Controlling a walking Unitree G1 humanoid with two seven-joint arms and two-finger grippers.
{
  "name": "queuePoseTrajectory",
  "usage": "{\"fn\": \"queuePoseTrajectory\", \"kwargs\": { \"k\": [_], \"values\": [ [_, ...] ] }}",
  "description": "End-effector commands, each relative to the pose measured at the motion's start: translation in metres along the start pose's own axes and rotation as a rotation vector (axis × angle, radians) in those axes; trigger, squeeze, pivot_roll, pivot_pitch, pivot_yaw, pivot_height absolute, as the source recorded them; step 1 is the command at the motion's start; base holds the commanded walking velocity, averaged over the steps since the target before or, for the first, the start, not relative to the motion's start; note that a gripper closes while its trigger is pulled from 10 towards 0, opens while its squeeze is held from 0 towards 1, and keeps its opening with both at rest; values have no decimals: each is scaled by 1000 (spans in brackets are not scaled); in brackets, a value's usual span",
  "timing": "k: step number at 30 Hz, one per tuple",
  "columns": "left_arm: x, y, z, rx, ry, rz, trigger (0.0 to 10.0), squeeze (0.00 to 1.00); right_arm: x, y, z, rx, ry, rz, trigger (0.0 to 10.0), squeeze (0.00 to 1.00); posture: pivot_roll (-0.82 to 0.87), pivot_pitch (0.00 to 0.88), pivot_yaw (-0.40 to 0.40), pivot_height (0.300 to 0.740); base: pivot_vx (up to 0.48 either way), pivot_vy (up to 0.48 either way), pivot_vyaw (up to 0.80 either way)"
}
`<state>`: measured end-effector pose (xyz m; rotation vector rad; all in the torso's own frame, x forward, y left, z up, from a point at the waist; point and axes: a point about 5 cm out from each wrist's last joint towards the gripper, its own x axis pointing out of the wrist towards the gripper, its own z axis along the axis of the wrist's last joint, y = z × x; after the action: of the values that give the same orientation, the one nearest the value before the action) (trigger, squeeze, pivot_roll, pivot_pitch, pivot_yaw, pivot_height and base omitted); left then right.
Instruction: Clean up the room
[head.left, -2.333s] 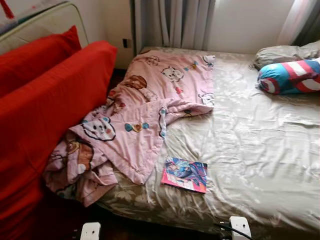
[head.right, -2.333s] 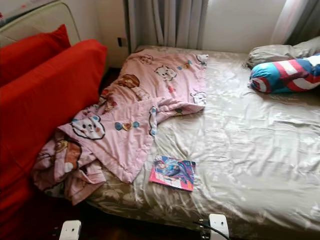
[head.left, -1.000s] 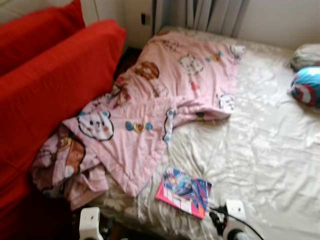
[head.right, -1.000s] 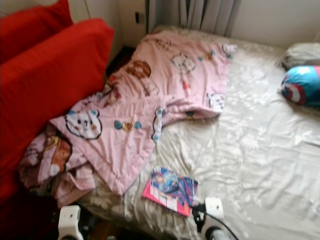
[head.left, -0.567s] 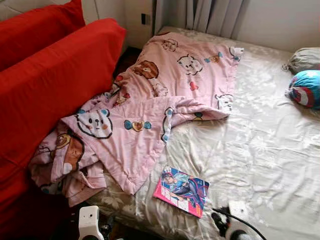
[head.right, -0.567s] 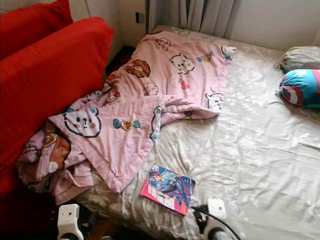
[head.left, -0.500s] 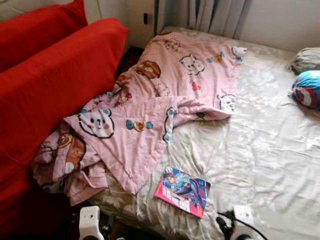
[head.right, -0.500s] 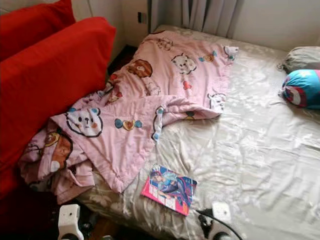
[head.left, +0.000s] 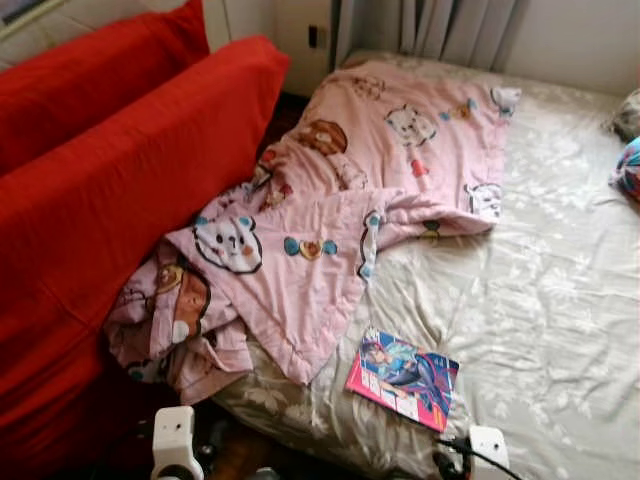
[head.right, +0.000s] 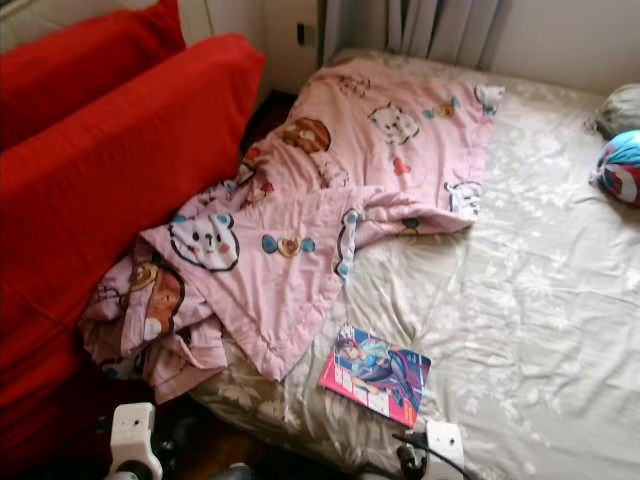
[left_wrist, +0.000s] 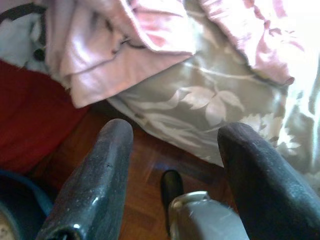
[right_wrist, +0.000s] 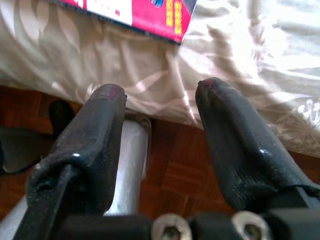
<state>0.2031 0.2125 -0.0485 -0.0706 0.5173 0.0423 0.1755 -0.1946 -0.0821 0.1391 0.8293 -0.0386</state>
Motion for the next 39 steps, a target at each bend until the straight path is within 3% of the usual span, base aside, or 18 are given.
{"fn": "queuePoseTrajectory", "kwargs": {
  "k": [1,6,9,12,14,18,24,32,35,39],
  "values": [
    [0,0,5,-5,-30,-3,10000,0,-1,1,-4,17,8,-10,10000,0,53,212,-40,740,0,0,0],
    [6,-4,23,-6,-113,-22,10000,0,4,4,15,18,-64,-6,10000,0,52,214,-41,740,0,0,0],
    [7,-7,55,-15,-268,-38,10000,0,8,3,54,21,-245,19,10000,0,50,223,-42,740,0,0,0],
    [4,-7,64,-11,-320,-34,10000,0,8,3,67,18,-311,36,10000,0,45,224,-44,740,0,0,0],
    [-4,-6,79,-7,-393,-36,10000,0,5,4,90,6,-445,58,10000,0,38,224,-46,740,0,0,0],
    [-13,-5,93,-16,-470,-27,10000,0,-3,8,113,-10,-594,74,10000,0,32,220,-54,740,0,0,0],
    [-19,-11,107,-36,-504,-32,10000,0,-15,17,123,-21,-690,87,10000,0,50,215,-53,740,0,0,0],
    [-19,-15,111,-37,-491,-51,10000,0,-19,30,128,-16,-688,67,10000,0,46,197,-42,740,0,0,0],
    [-20,-17,113,-37,-484,-60,10000,0,-21,33,129,-30,-680,90,10000,0,44,191,-38,710,0,0,0],
    [-20,-18,112,-34,-472,-69,10000,0,-24,34,130,-17,-706,86,10000,0,41,182,-31,706,0,0,0]
  ]
}}
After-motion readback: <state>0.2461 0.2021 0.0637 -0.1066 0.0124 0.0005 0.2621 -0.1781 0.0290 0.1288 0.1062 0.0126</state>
